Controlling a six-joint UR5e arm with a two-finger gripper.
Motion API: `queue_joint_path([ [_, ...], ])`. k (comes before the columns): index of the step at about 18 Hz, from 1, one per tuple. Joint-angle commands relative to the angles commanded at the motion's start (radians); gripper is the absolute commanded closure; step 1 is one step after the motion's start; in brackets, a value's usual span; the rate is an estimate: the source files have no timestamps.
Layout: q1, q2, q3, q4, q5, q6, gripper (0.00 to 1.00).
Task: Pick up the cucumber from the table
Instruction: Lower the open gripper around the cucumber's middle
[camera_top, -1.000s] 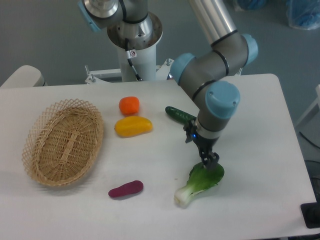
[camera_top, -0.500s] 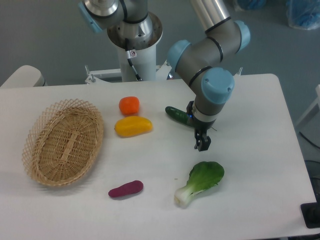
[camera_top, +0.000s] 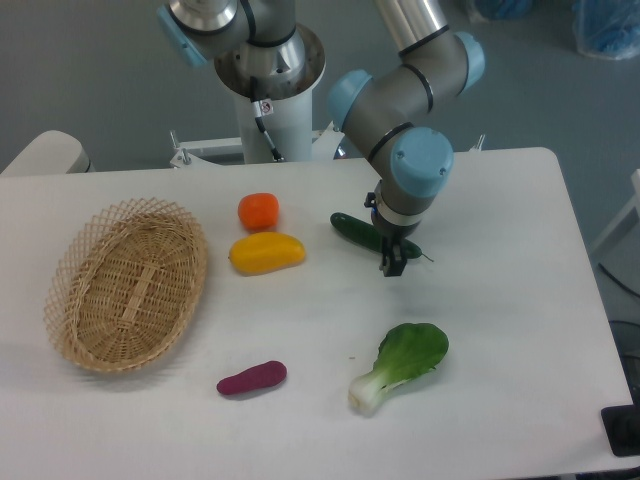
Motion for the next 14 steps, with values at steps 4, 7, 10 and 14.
queue_joint_path([
  [4,0.031,0.0,-0.043,0.047,-0.002,0.057,0.0],
  [7,0.04,0.0,-0.06,0.069,-0.006,0.066,0.03],
  [10,0.037,-0.002,-0.064,0.075,-0.014,0.06,0.23],
  [14,0.037,-0.002,-0.069,0.089,-0.051,0.051,0.62],
])
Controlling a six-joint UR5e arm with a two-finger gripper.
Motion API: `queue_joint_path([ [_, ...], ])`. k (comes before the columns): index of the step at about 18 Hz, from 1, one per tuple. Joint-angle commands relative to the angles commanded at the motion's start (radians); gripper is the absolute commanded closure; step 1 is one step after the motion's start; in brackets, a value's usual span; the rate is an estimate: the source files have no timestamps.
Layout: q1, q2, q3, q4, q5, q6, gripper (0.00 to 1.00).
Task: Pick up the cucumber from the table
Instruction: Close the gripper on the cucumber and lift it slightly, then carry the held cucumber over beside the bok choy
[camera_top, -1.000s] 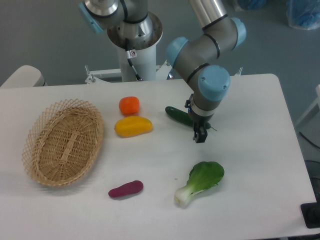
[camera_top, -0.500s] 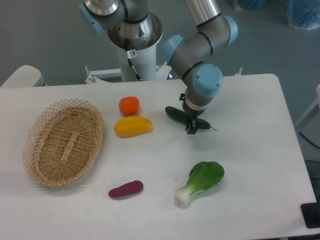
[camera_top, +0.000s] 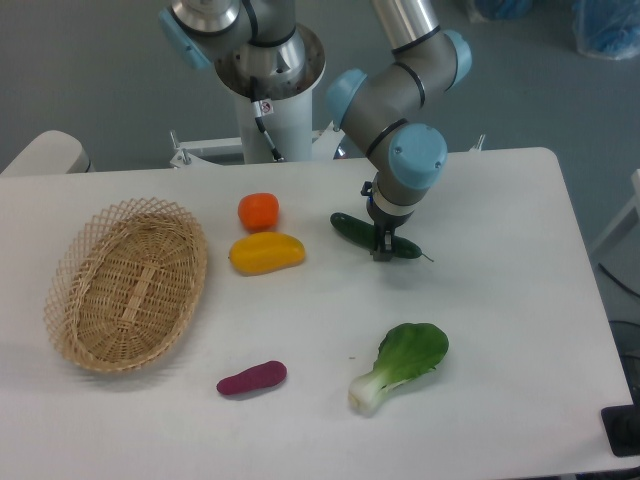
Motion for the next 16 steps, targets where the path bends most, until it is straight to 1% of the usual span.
queue_joint_path([
  [1,-0.002,-0.002,0.0,0.012,0.0,0.0,0.66],
  [4,0.001,0.0,0.005,0.015,0.0,-0.002,0.67],
  [6,0.002,0.0,0.021,0.015,0.003,-0.002,0.72],
  [8,0.0,0.003,0.064,0.0,0.012,0.0,0.75],
  [9,-0.002,0.003,0.075,-0.005,0.012,0.0,0.75],
  [10,-0.002,0.008,0.106,-0.049,0.011,-0.002,0.76],
  [12,-0.008,0.008,0.139,-0.083,0.008,-0.005,0.76],
  [14,-0.011,0.002,0.173,-0.094,0.002,-0.061,0.76],
  [16,-0.024,-0.029,0.228,-0.098,0.0,-0.11,0.75],
])
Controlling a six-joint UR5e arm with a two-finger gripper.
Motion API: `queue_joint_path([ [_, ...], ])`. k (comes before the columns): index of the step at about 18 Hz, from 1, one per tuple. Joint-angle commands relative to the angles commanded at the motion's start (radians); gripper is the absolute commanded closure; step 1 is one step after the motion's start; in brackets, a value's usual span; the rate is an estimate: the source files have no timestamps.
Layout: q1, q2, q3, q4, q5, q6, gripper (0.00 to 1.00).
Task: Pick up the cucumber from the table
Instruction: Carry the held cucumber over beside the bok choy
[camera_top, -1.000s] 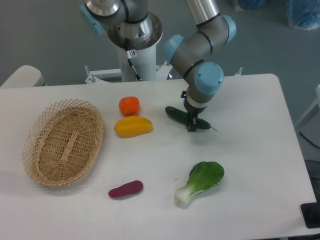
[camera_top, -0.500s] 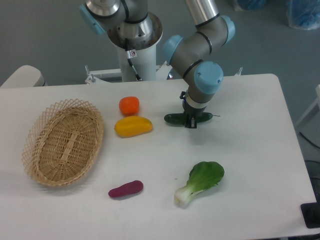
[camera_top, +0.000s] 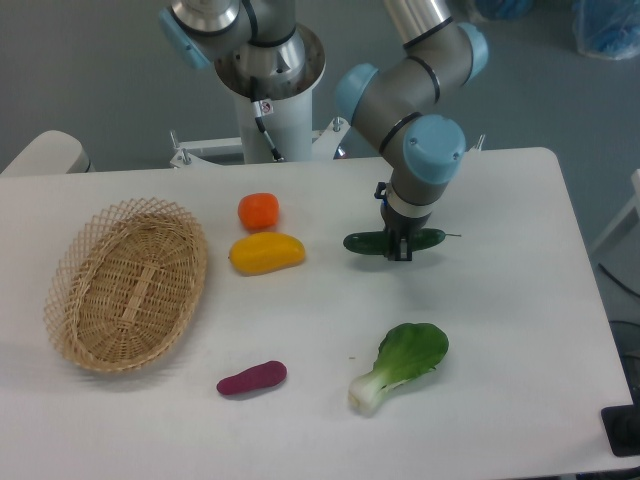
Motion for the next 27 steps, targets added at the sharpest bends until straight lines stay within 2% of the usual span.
queue_joint_path([
  [3,-0.006,-0.035,0.081,-0.043,-0.052,-0.061,0.75],
  [8,-0.069,-0.12,0.235,-0.048,-0.069,-0.274,0.75],
  [14,-0.107,-0.227,0.377,-0.054,-0.071,-0.403,0.75],
  [23,-0.124,-0.344,0.539,-0.054,-0.066,-0.494,0.74],
  [27,-0.138,-0.364,0.565,-0.055,-0.048,-0.499,0.75],
])
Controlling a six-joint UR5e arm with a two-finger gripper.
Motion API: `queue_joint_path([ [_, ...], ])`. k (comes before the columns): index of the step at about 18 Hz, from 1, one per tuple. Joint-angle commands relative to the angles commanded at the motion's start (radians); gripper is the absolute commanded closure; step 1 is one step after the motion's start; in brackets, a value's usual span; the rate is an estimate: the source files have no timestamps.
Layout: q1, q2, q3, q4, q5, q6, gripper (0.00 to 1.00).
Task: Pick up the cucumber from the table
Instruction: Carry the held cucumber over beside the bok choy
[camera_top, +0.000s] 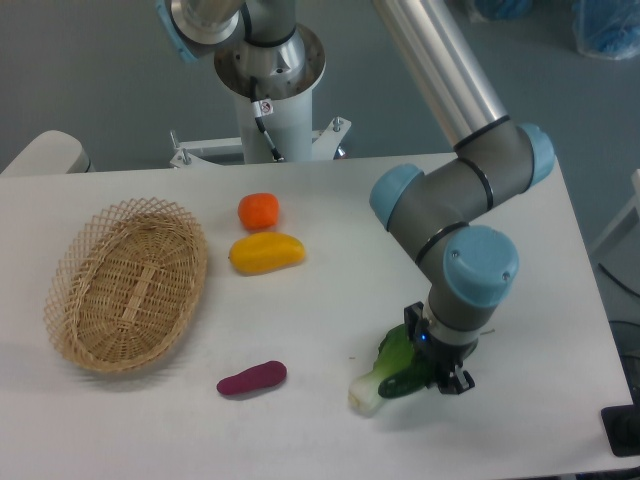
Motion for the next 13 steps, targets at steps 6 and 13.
queue_joint_path([
  [6,-0.009,-0.021,0.046,-0.051,0.011,-0.043,0.75],
  [13,-0.017,-0.022,0.045,-0.054,0.021,-0.075,0.75],
])
